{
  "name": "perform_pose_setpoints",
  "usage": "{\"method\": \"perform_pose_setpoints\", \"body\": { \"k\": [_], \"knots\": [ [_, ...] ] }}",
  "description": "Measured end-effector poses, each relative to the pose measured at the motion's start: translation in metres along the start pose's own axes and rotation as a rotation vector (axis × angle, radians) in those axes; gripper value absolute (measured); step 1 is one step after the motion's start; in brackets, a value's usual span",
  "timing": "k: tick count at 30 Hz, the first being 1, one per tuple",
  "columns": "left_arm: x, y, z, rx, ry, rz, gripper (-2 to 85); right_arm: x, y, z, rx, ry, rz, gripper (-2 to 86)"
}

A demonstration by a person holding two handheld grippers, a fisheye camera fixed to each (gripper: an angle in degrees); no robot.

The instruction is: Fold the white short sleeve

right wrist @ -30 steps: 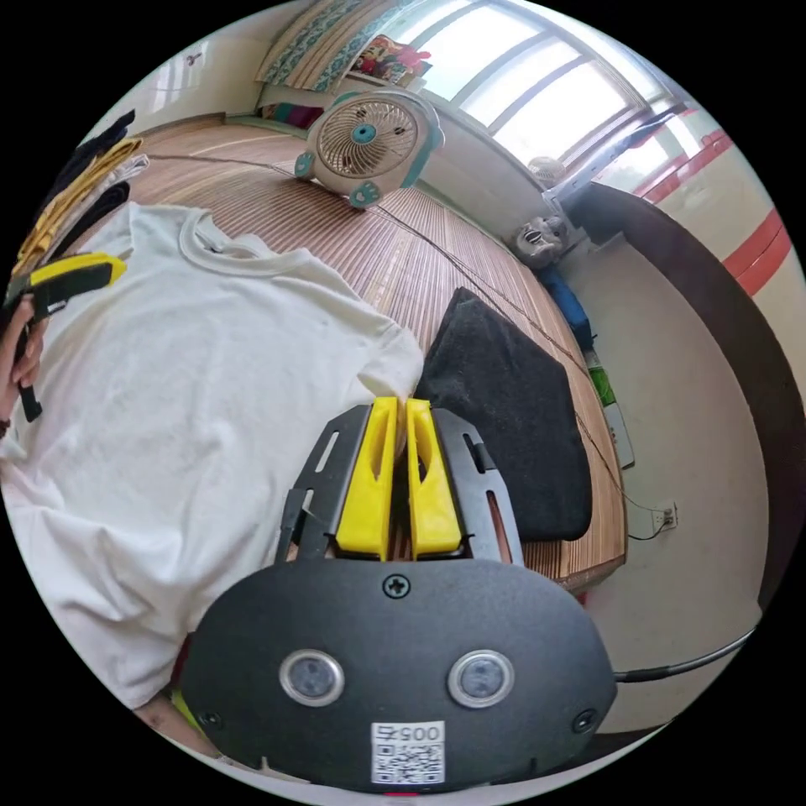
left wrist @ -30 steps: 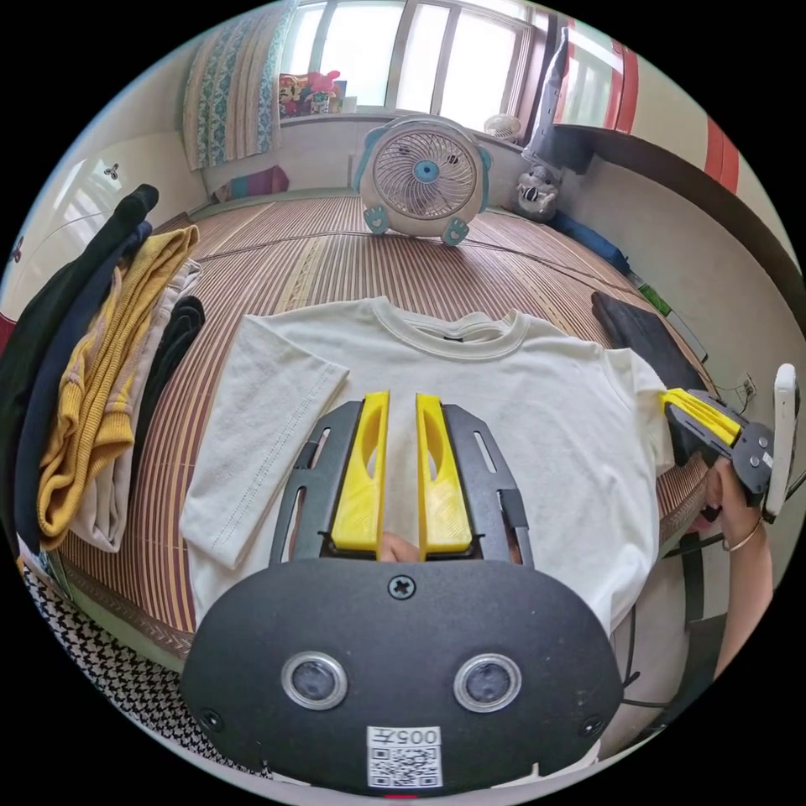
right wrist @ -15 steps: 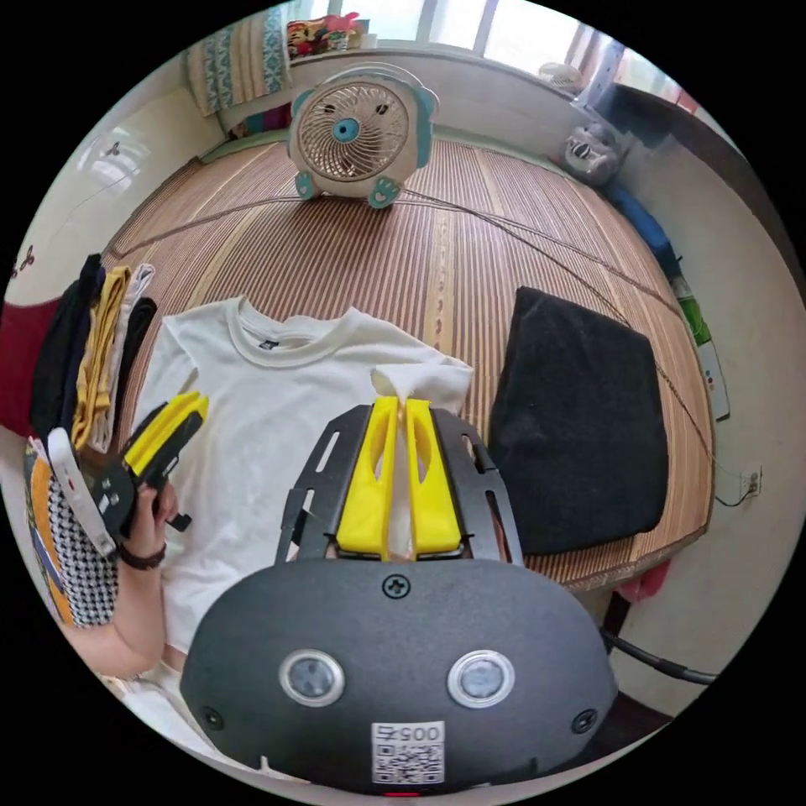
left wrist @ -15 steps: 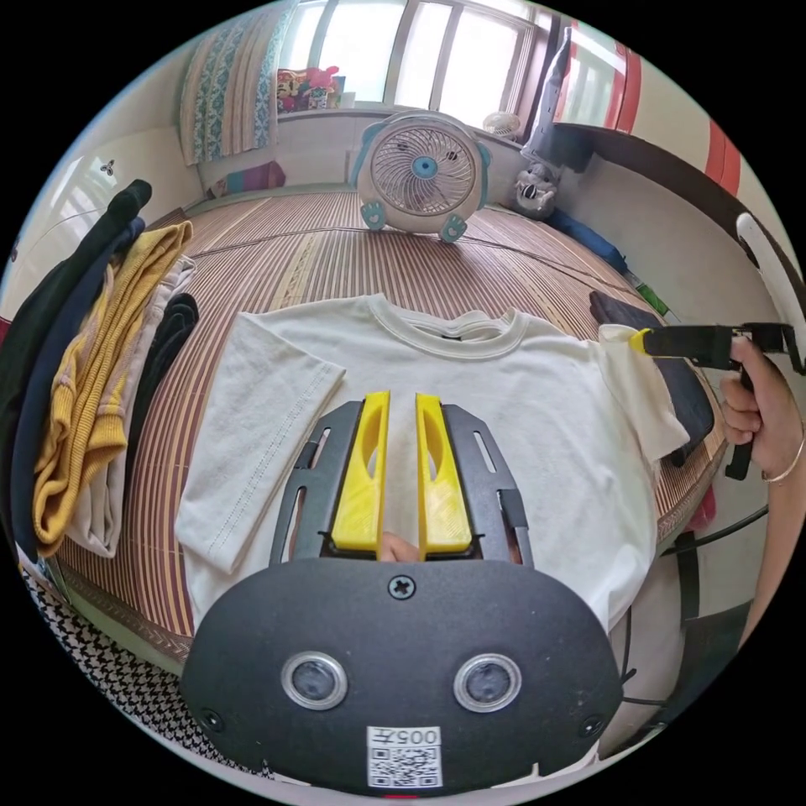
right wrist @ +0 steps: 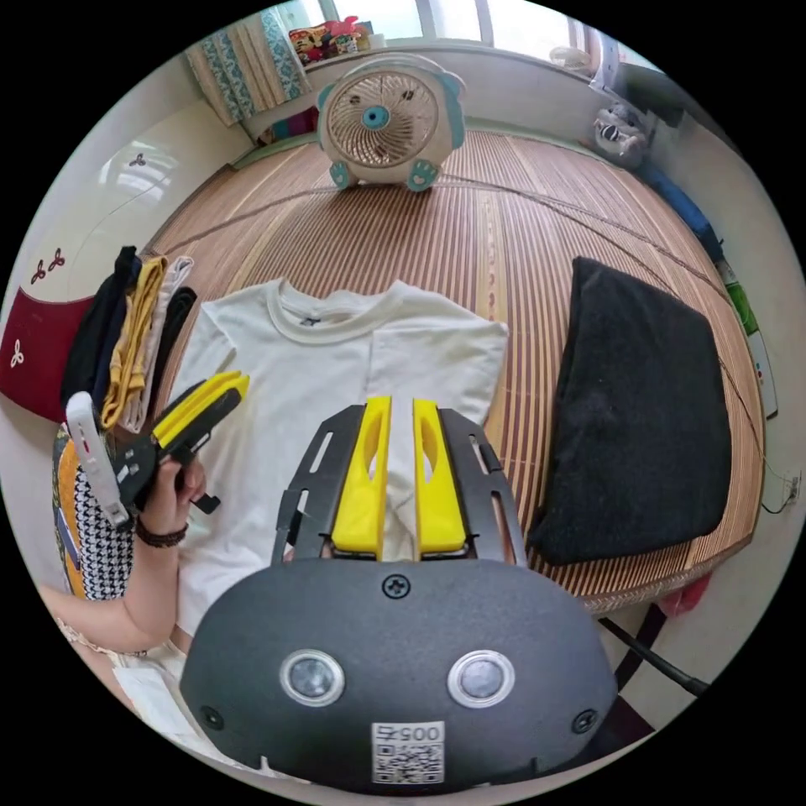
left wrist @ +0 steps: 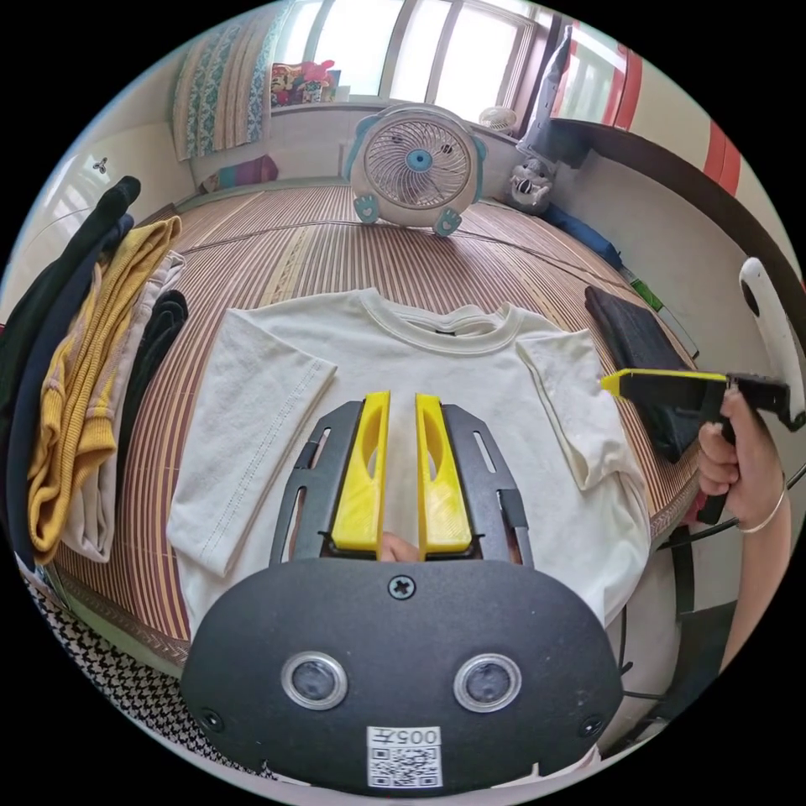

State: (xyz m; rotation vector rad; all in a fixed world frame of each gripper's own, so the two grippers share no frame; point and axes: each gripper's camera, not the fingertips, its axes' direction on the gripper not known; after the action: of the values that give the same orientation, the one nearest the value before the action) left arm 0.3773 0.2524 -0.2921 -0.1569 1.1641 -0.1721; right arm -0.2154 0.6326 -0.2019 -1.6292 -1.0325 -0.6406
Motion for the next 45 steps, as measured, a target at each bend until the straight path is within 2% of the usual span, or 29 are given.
{"method": "perform_pose_setpoints", "body": {
  "k": [3, 8, 13, 16, 23, 28, 34, 36, 39, 43, 45],
  "knots": [
    [-0.004, 0.000, -0.002, -0.013, 0.011, -0.002, 6.4, 0.005, 0.017, 0.022, -0.056, 0.123, 0.019, 3.6],
    [-0.010, 0.001, -0.008, -0.015, -0.001, -0.006, 6.4, 0.012, 0.034, 0.011, -0.016, 0.158, 0.071, 3.4],
    [-0.018, 0.010, -0.035, 0.067, 0.031, -0.017, 6.3, 0.001, 0.067, -0.019, 0.017, 0.176, 0.053, 4.0],
    [-0.022, 0.019, -0.069, 0.082, 0.065, -0.015, 6.1, -0.006, 0.103, -0.043, 0.061, 0.102, 0.048, 4.4],
    [-0.032, 0.071, -0.218, 0.196, 0.232, 0.132, 5.7, -0.033, 0.224, -0.070, 0.079, -0.007, -0.049, 5.7],
    [-0.006, 0.132, -0.271, 0.144, 0.287, 0.308, 7.3, -0.043, 0.318, -0.078, 0.089, -0.093, -0.015, 5.6],
    [0.029, 0.191, -0.287, 0.041, 0.316, 0.418, 8.8, -0.030, 0.372, -0.092, 0.083, -0.128, 0.049, 5.1],
    [0.046, 0.204, -0.288, -0.014, 0.329, 0.513, 9.6, -0.026, 0.383, -0.103, 0.111, -0.144, 0.061, 5.2],
    [0.066, 0.215, -0.285, -0.089, 0.313, 0.654, 11.1, -0.025, 0.396, -0.118, 0.153, -0.154, 0.061, 5.5],
    [0.084, 0.216, -0.275, -0.143, 0.283, 0.708, 11.6, -0.033, 0.410, -0.128, 0.158, -0.139, 0.019, 5.2],
    [0.095, 0.215, -0.261, -0.188, 0.193, 0.737, 11.9, -0.037, 0.417, -0.131, 0.154, -0.138, 0.010, 4.8]
  ]
}}
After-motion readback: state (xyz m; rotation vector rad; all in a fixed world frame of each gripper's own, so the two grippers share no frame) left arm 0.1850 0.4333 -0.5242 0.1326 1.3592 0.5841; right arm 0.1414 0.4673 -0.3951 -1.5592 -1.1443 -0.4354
